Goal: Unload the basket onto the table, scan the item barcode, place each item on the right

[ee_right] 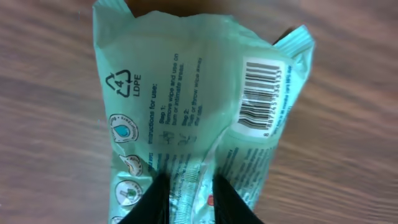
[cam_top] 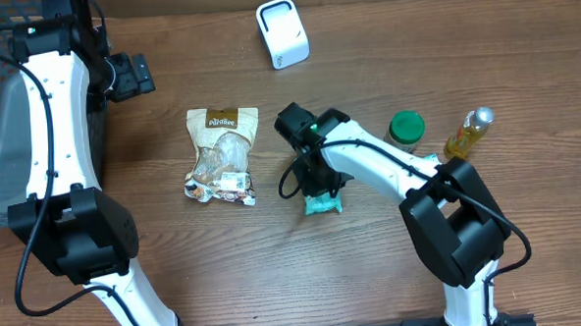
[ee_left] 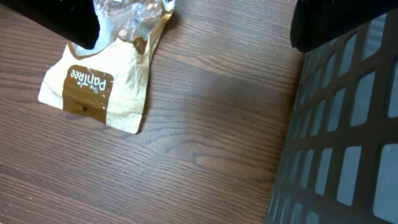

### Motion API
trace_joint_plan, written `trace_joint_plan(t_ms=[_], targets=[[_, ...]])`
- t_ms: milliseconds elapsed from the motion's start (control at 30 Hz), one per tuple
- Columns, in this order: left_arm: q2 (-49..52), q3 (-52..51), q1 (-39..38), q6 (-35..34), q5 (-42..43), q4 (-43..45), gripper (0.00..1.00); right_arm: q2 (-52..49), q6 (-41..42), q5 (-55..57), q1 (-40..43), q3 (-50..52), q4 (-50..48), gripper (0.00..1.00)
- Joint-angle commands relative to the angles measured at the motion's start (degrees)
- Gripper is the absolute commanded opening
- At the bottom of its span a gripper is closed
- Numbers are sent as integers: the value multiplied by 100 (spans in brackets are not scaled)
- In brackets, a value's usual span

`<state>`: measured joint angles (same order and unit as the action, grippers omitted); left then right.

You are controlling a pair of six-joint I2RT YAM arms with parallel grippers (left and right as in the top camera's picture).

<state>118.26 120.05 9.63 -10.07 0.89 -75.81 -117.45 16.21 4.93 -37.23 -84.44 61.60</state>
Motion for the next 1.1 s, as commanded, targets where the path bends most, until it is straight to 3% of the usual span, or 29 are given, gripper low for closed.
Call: trace_joint_plan(t_ms=[0, 267, 400, 700, 1067], targets=[[4, 114, 0, 109, 22, -2, 100, -214, -33, 592, 201, -592, 382, 24], [4, 114, 0, 109, 22, -2, 99, -216, -26, -817, 201, -979, 1547, 27], [4, 114, 7, 109, 22, -2, 100, -216, 44, -852, 192, -761, 1773, 26], [4, 114, -7, 109, 22, -2, 100, -216, 181, -750, 195, -129, 1464, 26], [4, 114, -7, 109, 22, -2, 100, -216, 153, 599, 249, 44, 737, 26]])
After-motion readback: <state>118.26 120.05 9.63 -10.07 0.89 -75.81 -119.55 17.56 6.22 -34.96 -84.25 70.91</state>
